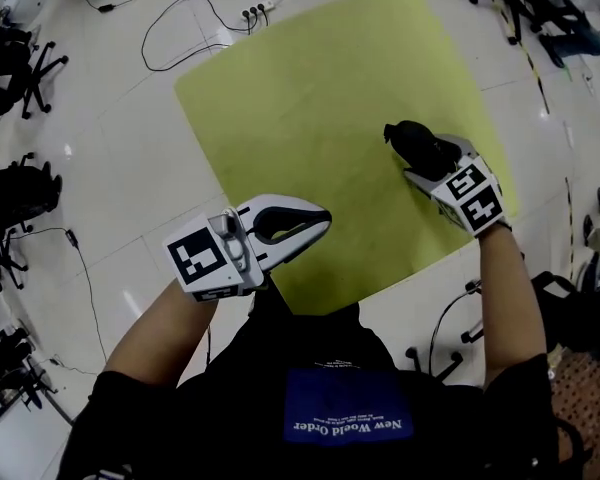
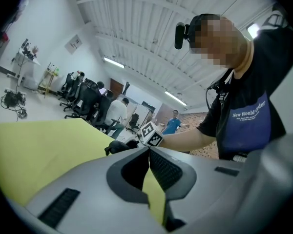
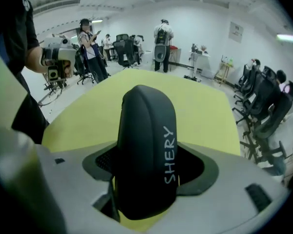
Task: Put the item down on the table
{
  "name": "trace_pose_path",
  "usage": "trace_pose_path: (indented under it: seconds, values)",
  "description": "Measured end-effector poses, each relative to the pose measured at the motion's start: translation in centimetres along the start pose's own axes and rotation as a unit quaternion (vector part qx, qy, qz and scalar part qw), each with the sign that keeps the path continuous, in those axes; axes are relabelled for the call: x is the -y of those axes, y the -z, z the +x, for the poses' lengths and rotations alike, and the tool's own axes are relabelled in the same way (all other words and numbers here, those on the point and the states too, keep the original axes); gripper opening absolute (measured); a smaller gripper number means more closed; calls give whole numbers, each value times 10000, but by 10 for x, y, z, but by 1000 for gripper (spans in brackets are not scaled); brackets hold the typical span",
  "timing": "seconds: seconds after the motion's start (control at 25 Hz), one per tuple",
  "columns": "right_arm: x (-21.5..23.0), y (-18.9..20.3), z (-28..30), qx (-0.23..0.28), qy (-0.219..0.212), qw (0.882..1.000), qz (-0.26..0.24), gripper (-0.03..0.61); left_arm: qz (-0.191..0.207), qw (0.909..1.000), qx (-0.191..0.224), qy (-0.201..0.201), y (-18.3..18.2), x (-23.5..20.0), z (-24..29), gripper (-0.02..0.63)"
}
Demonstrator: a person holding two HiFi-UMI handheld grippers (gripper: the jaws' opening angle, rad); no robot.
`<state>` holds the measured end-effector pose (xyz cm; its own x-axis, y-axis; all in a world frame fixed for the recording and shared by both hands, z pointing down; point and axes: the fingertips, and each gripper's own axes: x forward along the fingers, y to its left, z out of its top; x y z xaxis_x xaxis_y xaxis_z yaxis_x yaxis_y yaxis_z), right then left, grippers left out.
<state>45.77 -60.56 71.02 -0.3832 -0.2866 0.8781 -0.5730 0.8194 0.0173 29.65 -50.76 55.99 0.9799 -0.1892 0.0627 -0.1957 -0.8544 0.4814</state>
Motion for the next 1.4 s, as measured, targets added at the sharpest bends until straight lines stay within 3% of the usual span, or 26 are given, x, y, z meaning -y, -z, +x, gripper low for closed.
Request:
trace_pose_path:
  seconds: [0.24,0.52,0.76,0.96,1.08,1.24,1.4]
  values:
    - [2,16,18,-556,217,9980,-221,319,-24,10000,-22,58,6,1,-3,4]
    - [-1,15,23,-527,71,9986,-14,337,-5,9999,-40,98,7,6,-7,5]
    - [2,4,2,-202,251,9995,58,383,58,9999,-18,88,4,17,-11,5]
    - [-6,-26,-57,676,402,9963,342,383,165,9998,107,38,-14,35,-21,4]
    - [-15,-58,-113,1653,140,9815,958,383,279,9992,278,-20,-44,46,-28,3]
    - [-33,-103,-206,3070,-217,9420,1338,379,484,9974,482,-214,-90,60,-35,5]
    - [-63,-129,-287,4114,-443,9005,1340,220,661,9948,727,-271,-129,93,-46,5]
